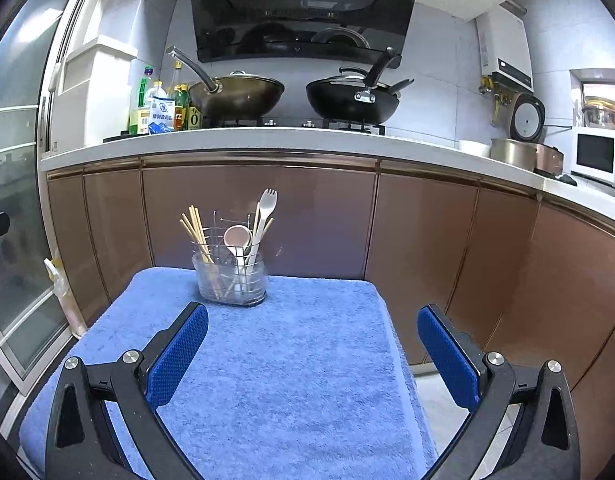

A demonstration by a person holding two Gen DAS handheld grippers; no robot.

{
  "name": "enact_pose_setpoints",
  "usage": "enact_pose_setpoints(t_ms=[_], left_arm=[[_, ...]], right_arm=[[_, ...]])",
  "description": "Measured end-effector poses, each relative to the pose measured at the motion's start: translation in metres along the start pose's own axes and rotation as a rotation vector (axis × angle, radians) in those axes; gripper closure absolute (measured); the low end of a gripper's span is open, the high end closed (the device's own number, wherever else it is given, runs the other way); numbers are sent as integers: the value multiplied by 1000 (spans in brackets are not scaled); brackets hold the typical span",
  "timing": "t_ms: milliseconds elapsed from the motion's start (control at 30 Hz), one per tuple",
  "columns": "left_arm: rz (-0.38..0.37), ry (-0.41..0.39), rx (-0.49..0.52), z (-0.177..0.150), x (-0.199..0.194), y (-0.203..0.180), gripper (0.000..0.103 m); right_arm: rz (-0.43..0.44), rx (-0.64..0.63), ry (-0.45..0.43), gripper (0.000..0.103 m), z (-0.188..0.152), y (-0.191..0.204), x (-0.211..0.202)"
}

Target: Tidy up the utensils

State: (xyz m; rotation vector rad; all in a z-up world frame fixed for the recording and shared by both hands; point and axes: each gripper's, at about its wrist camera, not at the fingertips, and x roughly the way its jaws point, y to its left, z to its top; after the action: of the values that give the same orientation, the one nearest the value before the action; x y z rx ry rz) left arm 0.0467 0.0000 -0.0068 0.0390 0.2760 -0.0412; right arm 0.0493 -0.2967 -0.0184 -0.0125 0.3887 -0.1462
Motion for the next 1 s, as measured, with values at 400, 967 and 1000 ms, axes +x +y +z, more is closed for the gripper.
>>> enact_pose_setpoints(t_ms=[400, 967, 1000], left_arm=[[14, -70, -23, 13, -20, -1, 31], [16, -92, -42, 20, -29, 5, 31], [14, -93, -46, 20, -30, 6, 31]], right_arm=[[-5, -11, -29, 0, 11, 2, -14], [-10, -31, -62, 0, 25, 10, -30], [-10, -31, -65, 0, 26, 10, -32]])
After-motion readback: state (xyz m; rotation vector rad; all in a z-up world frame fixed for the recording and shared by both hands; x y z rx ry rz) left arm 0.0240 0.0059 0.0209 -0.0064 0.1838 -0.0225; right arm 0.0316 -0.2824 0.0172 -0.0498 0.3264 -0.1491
